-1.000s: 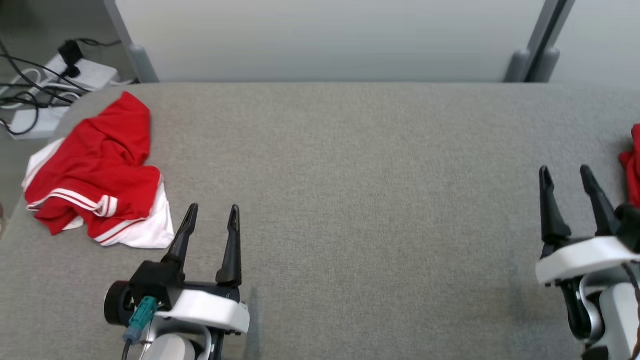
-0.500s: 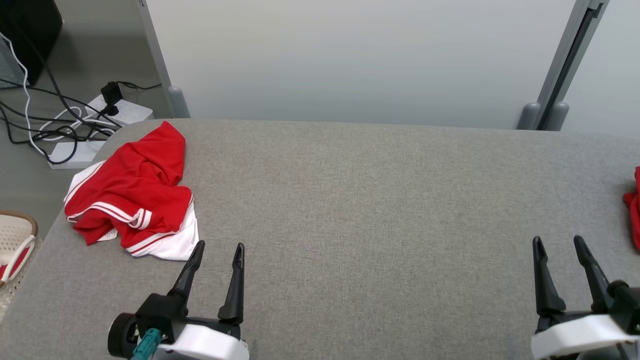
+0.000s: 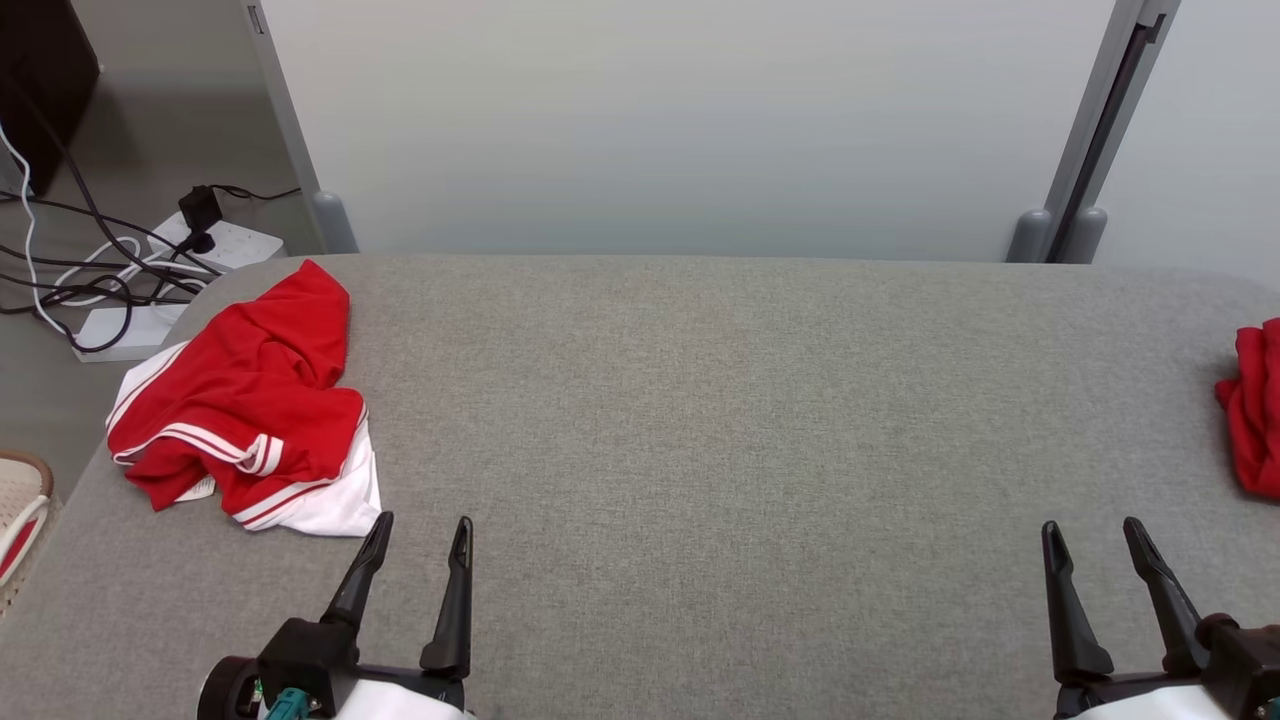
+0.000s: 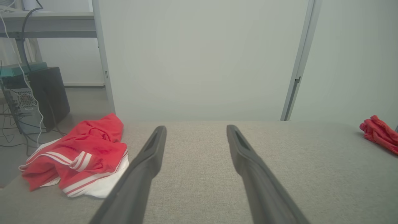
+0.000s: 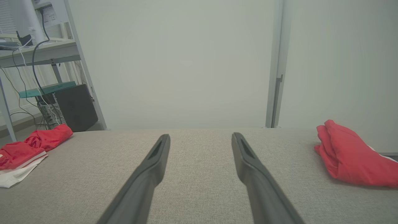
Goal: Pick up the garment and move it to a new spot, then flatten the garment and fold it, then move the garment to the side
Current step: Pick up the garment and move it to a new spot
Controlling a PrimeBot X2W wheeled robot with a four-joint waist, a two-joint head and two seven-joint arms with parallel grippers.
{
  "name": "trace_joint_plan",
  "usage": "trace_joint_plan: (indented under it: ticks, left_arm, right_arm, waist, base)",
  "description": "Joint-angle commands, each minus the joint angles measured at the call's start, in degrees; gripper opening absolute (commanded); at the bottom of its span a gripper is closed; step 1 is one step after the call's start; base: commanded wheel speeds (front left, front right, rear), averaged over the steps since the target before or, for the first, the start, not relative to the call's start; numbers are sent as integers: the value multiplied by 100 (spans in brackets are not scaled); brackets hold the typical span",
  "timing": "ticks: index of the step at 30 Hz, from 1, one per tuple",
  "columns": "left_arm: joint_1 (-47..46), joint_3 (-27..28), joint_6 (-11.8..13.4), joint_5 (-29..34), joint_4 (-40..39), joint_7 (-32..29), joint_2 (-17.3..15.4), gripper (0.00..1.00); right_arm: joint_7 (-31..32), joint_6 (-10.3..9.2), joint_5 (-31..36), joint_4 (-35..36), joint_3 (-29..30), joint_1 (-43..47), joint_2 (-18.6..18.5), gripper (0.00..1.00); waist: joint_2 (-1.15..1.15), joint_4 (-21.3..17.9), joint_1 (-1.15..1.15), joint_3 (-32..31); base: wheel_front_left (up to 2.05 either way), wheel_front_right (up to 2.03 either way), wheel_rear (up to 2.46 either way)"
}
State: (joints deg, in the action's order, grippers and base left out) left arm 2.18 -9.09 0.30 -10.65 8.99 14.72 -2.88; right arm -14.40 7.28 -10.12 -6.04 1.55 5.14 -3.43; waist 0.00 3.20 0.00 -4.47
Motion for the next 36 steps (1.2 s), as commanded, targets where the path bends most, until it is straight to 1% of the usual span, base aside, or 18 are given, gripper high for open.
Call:
trace_joint_plan:
  ticks: [1, 10, 19, 27, 36]
  left_arm:
    - [-108, 211, 5, 29, -170, 28, -8, 100]
    - [-125, 221, 34, -16, -83, 28, -1, 100]
    - [-196, 91, 69, -52, -29, 28, 0, 100]
    - [-250, 133, 151, 30, -84, 28, 0, 100]
    - [-279, 138, 267, -102, -232, 28, 0, 100]
  right_arm:
    - [-60, 21, 15, 206, -104, -123, -60, 100]
    - [-60, 21, -14, 223, -103, -108, -40, 100]
    - [-60, 21, -30, 242, -82, -88, -22, 100]
    - [-60, 21, -58, 255, -146, -106, -5, 100]
    - [-60, 21, -72, 272, -241, -142, 15, 100]
  waist:
    - [0, -9, 0, -2]
    - [0, -38, 0, 2]
    - [0, 87, 0, 31]
    - [0, 359, 0, 40]
    - [0, 948, 0, 53]
  base:
    - [0, 0, 0]
    - [0, 0, 0]
    - [0, 0, 0]
    - [0, 0, 0]
    - [0, 0, 0]
